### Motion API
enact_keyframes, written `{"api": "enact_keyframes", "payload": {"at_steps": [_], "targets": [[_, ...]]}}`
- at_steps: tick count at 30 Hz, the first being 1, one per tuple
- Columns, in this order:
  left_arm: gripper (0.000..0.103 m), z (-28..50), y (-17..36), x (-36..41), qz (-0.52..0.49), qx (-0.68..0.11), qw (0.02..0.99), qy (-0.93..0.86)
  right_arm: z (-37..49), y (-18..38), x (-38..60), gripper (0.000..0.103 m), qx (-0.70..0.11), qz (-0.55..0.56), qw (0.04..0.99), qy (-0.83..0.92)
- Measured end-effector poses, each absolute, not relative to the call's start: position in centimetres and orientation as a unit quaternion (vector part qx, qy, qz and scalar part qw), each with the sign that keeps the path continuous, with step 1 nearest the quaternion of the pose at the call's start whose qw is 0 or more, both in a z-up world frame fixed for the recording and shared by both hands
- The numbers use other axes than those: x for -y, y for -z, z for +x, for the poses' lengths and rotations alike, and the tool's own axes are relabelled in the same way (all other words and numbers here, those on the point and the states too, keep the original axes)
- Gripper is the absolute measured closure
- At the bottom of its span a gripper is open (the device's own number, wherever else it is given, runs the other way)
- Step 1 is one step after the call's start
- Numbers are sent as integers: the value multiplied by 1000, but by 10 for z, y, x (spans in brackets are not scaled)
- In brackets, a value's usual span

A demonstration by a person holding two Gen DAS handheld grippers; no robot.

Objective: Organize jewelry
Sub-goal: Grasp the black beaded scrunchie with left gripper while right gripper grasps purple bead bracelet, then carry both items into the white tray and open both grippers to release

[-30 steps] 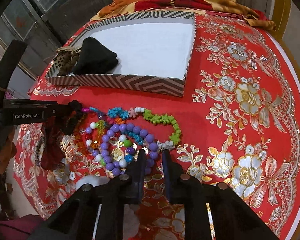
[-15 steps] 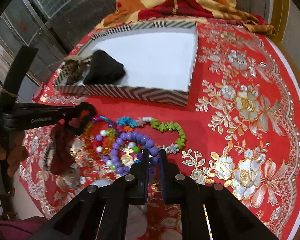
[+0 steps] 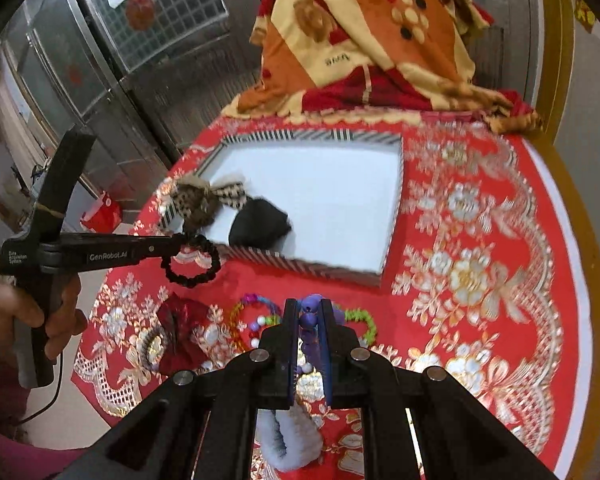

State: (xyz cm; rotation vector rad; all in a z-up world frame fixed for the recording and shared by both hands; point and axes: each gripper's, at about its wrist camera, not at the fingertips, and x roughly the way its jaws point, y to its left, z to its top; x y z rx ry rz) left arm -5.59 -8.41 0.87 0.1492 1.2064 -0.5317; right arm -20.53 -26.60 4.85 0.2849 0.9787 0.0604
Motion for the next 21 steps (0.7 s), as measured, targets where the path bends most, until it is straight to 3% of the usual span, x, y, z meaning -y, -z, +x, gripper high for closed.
{"api": "enact_keyframes", "payload": {"at_steps": [10,21], "targets": [[96,-43,-47,78,64,-525,815,238,-181,-78,273,94,-446,116,887,-28],[96,-12,-50,98,81,-514,827,215,-132,-81,272,94,-449,82,889,-41]]}}
